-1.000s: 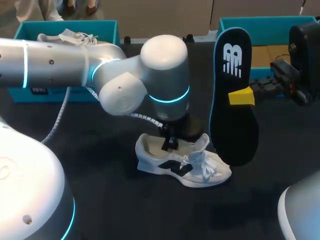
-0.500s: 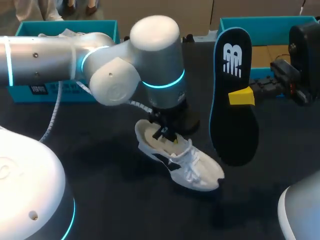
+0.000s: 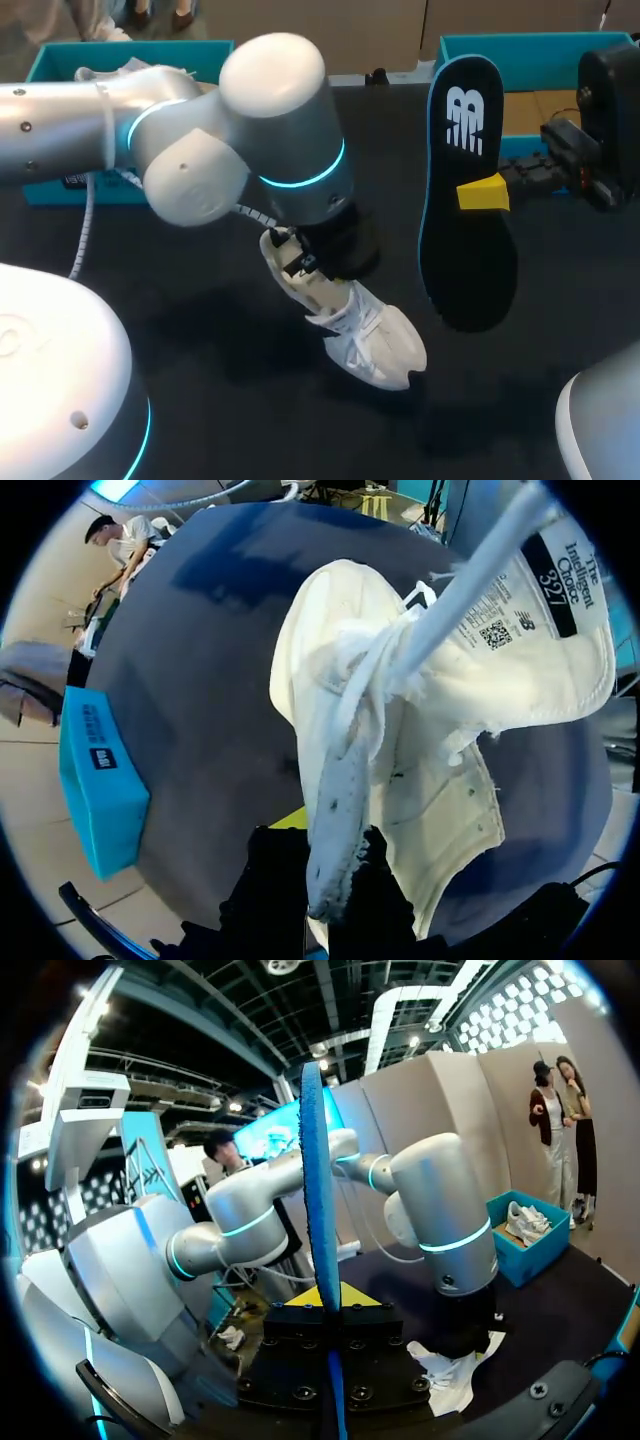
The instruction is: Take the shoe out of the shoebox, open the shoe tongue, remove and reinsert the insole, then place the shoe into the shoebox
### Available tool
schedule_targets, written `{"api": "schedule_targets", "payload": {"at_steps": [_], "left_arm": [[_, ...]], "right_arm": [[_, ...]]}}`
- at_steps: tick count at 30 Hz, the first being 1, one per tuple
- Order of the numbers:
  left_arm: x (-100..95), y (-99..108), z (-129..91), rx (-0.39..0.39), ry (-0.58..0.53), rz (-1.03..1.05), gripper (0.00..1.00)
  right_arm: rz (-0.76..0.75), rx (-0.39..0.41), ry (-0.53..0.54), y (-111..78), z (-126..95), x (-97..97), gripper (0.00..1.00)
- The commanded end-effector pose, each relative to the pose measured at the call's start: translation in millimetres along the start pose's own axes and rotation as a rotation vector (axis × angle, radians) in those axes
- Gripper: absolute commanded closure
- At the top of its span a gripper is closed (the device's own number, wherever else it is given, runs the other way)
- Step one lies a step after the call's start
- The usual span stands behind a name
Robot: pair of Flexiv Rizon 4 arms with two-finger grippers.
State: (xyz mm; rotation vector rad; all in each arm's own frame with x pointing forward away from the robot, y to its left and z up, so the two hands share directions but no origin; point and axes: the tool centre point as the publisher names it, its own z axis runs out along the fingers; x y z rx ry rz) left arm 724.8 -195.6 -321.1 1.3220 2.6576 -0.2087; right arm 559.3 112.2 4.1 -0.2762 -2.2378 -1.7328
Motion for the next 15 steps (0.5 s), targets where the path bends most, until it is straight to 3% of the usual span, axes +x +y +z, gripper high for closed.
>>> {"api": "schedule_targets", "payload": {"at_steps": [1, 2, 6, 15], "left_arm": [[-2.6, 3.7, -4.0, 0.081, 0.028, 0.259, 1.0], [-4.4, 3.8, -4.7, 0.055, 0.041, 0.285, 1.0], [0.2, -2.4, -10.4, 0.105, 0.112, 0.532, 1.0], [12.4, -18.5, -3.8, 0.106, 0.15, 0.691, 1.0]], "right_arm": [[0.0, 0.001, 0.002, 0.1, 1.6, -1.8, 1.0], [0.0, 0.001, 0.002, 0.1, 1.6, -1.8, 1.0], [0.0, 0.001, 0.002, 0.1, 1.6, -1.8, 1.0], [0.0, 0.001, 0.002, 0.1, 1.6, -1.8, 1.0]]}}
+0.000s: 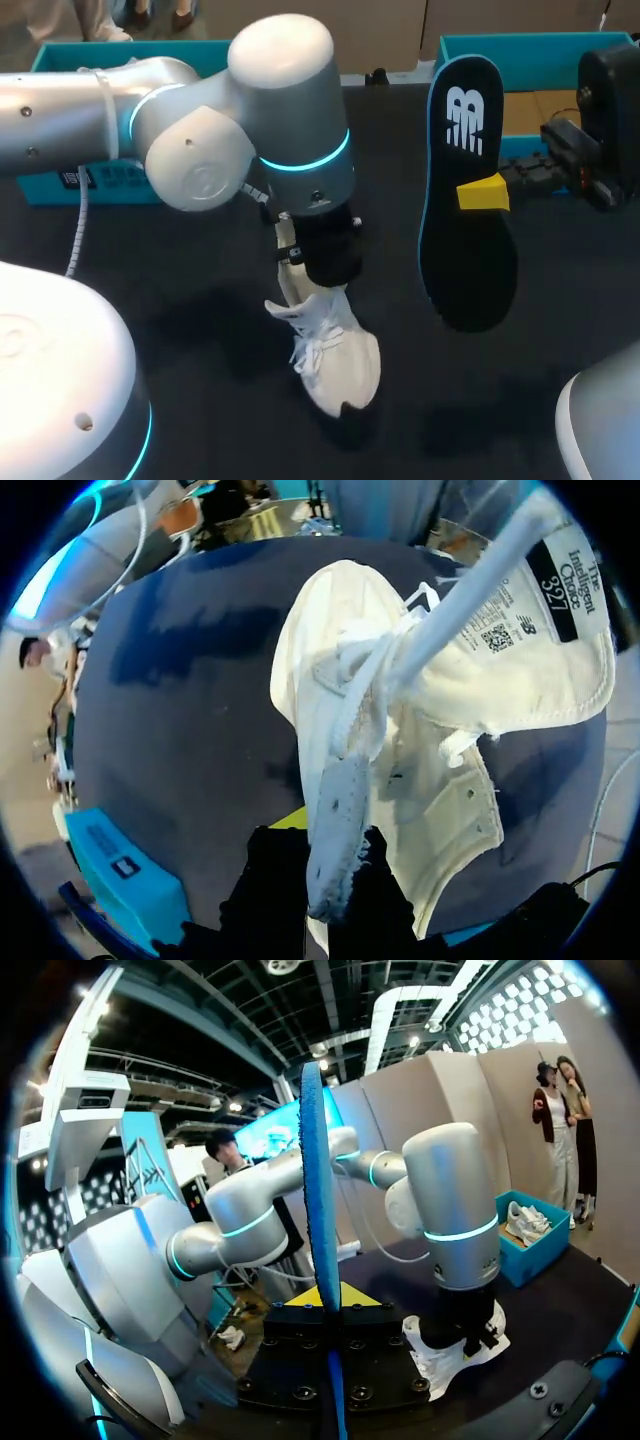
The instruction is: Take the shoe out of the shoebox, open the shoe tongue, remove and reinsert the insole, then place the shoe into the shoebox
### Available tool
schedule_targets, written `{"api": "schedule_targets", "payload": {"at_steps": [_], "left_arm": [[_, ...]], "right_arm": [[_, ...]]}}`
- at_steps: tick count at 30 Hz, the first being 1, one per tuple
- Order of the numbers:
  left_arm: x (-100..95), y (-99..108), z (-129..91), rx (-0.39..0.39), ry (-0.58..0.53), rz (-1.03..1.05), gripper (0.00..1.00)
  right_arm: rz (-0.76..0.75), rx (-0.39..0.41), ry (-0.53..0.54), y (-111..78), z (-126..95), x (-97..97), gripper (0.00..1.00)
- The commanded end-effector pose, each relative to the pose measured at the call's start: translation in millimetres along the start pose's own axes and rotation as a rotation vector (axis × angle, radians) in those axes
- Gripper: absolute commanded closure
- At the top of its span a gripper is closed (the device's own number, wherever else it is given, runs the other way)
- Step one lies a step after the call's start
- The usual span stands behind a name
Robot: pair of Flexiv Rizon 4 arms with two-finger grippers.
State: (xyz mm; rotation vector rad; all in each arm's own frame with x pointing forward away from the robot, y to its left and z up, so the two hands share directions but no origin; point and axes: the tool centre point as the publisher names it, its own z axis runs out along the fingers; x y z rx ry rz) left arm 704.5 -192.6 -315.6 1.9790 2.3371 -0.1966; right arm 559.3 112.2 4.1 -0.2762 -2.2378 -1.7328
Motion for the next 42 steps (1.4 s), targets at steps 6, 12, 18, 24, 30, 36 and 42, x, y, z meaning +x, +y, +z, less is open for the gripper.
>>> {"api": "schedule_targets", "payload": {"at_steps": [6, 12, 18, 24, 30, 36, 42], "left_arm": [[-2.7, -10.4, 18.0, 0.053, 0.086, 0.275, 1.0], [-7.8, -17.4, 30.4, 0.059, 0.105, 0.292, 1.0], [-15.5, -18.6, 45.3, 0.064, 0.146, 0.262, 1.0], [-20.4, -18.0, 56.7, 0.072, 0.178, 0.236, 1.0], [-26.2, -18.4, 70.5, 0.074, 0.206, 0.217, 1.0], [-34.4, -15.5, 82.2, 0.067, 0.232, 0.19, 1.0], [-39.7, -13.7, 88.5, 0.053, 0.234, 0.169, 0.27]], "right_arm": [[0.0, 0.001, 0.002, 0.1, 1.6, -1.8, 1.0], [0.0, 0.001, 0.002, 0.1, 1.6, -1.8, 1.0], [0.0, 0.001, 0.002, 0.1, 1.6, -1.8, 1.0], [0.0, 0.001, 0.002, 0.1, 1.6, -1.8, 1.0], [0.0, 0.001, 0.002, 0.1, 1.6, -1.8, 1.0], [0.0, 0.001, 0.002, 0.1, 1.6, -1.8, 1.0], [0.0, 0.001, 0.002, 0.1, 1.6, -1.8, 1.0]]}}
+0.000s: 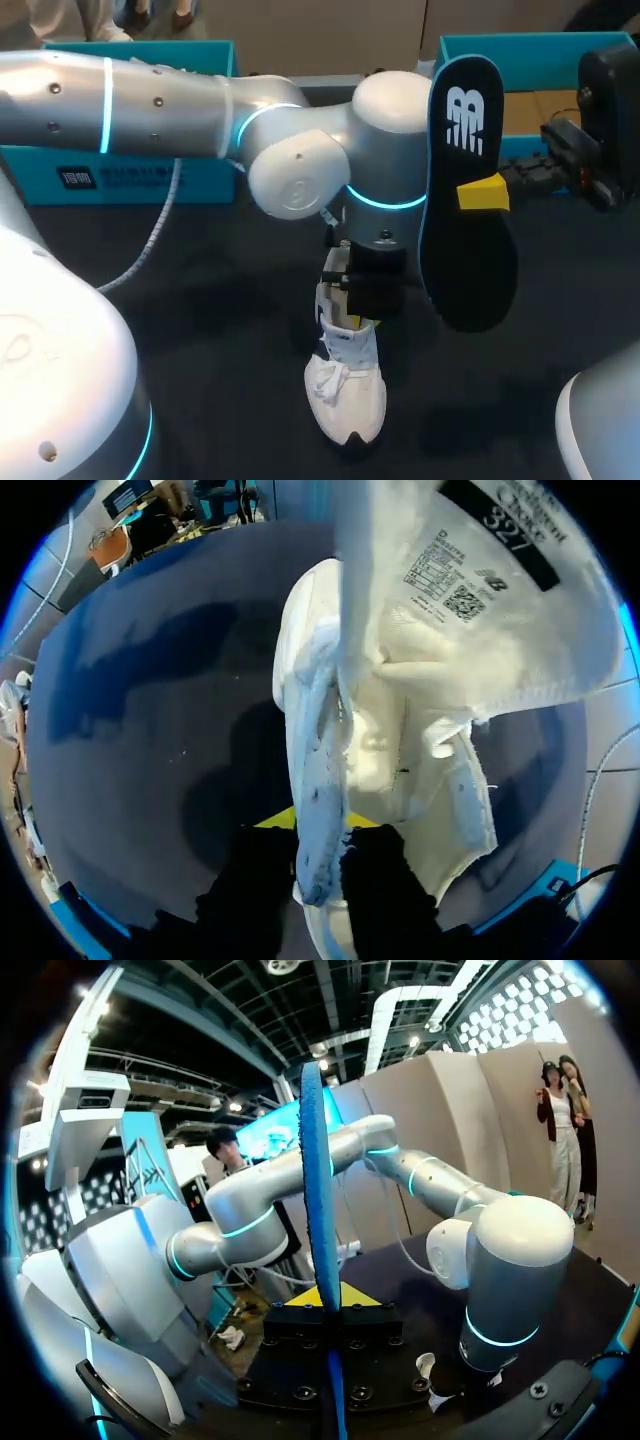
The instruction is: Take the shoe out of the shoebox, open the shoe tongue, remove and reinsert the insole, then place the shoe into the shoebox
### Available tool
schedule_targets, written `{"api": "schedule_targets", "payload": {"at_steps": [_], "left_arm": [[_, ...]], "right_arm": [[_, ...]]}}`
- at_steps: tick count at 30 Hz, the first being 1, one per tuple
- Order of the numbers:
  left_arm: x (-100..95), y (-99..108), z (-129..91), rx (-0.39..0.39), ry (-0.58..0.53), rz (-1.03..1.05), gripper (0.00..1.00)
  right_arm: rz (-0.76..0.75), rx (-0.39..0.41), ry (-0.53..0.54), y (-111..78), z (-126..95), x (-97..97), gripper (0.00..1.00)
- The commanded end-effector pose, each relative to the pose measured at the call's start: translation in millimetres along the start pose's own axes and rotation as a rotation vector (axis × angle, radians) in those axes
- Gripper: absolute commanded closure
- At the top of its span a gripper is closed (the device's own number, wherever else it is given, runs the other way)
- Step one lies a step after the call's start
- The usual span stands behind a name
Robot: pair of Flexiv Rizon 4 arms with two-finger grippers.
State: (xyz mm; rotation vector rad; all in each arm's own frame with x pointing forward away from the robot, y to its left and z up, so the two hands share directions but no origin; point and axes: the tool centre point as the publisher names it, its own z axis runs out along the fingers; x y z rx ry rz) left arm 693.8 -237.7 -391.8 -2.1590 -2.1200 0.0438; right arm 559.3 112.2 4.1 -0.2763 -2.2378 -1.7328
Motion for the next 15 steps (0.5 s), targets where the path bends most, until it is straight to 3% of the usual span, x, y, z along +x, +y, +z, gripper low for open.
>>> {"api": "schedule_targets", "payload": {"at_steps": [1, 2, 3, 15], "left_arm": [[-8.4, 2.1, 1.7, -0.007, 0.009, -0.011, 0.13], [-7.1, 2.0, -1.9, -0.014, -0.008, -0.014, 0.03], [-4.9, 1.8, -6.8, -0.016, -0.032, -0.015, 0.0], [41.9, 3.0, -102.7, -0.085, -0.371, -0.051, 0.0]], "right_arm": [[0.0, 0.001, 0.002, 0.1, 1.6, -1.8, 1.0], [0.0, 0.001, 0.002, 0.1, 1.6, -1.8, 1.0], [0.0, 0.001, 0.002, 0.1, 1.6, -1.8, 1.0], [0.0, 0.001, 0.002, 0.1, 1.6, -1.8, 1.0]]}}
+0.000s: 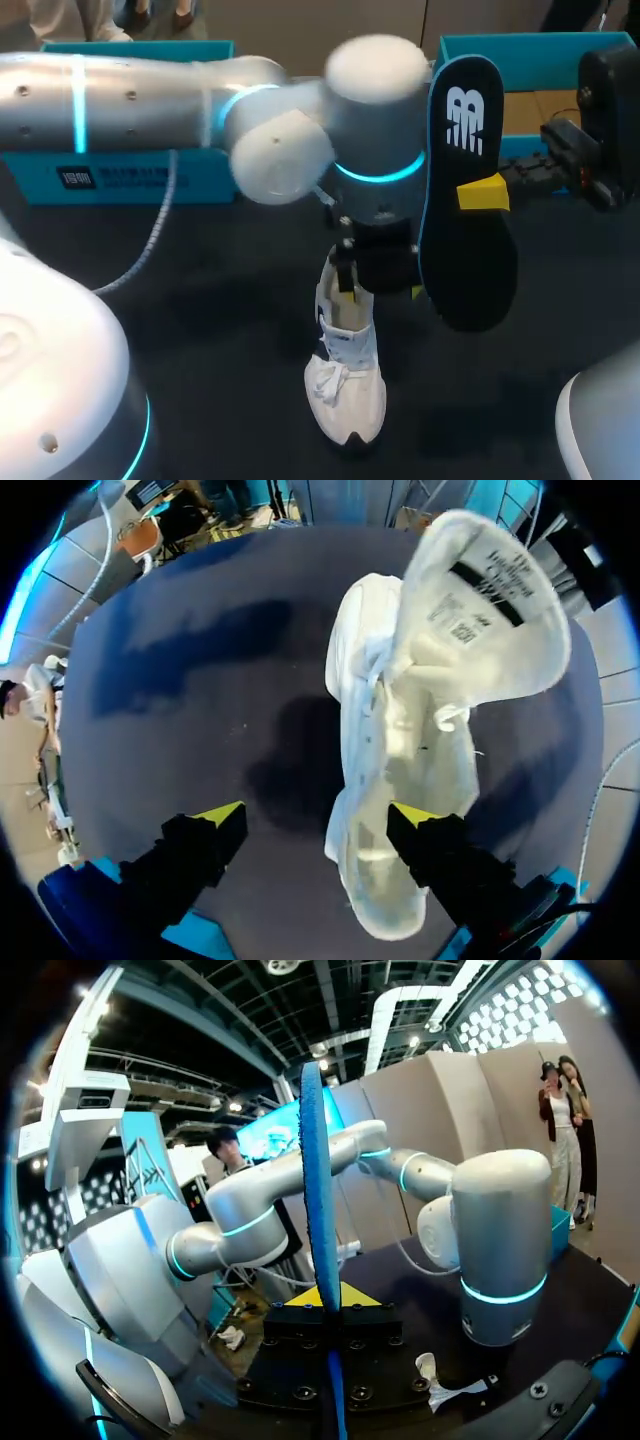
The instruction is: Take the shoe out of the shoebox, open the shoe tongue, remove and reinsert the insole, then place the shoe into the shoebox
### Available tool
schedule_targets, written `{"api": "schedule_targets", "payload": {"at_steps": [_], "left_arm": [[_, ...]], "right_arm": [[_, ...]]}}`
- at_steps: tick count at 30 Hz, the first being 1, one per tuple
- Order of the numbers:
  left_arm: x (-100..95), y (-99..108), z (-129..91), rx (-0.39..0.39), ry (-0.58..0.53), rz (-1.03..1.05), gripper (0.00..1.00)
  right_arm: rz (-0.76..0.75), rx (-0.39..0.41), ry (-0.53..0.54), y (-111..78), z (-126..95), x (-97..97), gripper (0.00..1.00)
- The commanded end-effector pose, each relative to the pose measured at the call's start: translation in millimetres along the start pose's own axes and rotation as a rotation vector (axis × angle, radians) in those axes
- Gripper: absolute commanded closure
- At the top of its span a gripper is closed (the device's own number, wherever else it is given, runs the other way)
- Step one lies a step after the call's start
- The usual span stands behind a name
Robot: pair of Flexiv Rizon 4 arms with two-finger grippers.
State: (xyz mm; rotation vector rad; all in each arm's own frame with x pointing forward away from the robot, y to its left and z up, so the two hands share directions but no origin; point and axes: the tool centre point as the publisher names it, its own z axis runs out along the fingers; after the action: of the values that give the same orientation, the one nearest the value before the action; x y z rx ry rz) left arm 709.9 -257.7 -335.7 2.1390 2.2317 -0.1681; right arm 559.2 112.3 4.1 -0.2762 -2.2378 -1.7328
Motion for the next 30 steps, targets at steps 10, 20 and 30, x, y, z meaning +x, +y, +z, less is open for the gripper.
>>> {"api": "schedule_targets", "payload": {"at_steps": [10, 20, 30], "left_arm": [[60.2, 19.7, -109.8, 0.004, -0.614, -0.074, 0.0], [52.9, 26.6, -153.8, 0.047, -0.904, -0.08, 0.0], [49.0, 31.7, -181.0, 0.085, -1.028, -0.038, 0.0]], "right_arm": [[0.0, 0.001, 0.002, 0.1, 1.6, -1.9, 1.0], [0.0, 0.001, 0.002, 0.1, 1.6, -1.9, 1.0], [0.0, 0.001, 0.002, 0.1, 1.6, -1.9, 1.0]]}}
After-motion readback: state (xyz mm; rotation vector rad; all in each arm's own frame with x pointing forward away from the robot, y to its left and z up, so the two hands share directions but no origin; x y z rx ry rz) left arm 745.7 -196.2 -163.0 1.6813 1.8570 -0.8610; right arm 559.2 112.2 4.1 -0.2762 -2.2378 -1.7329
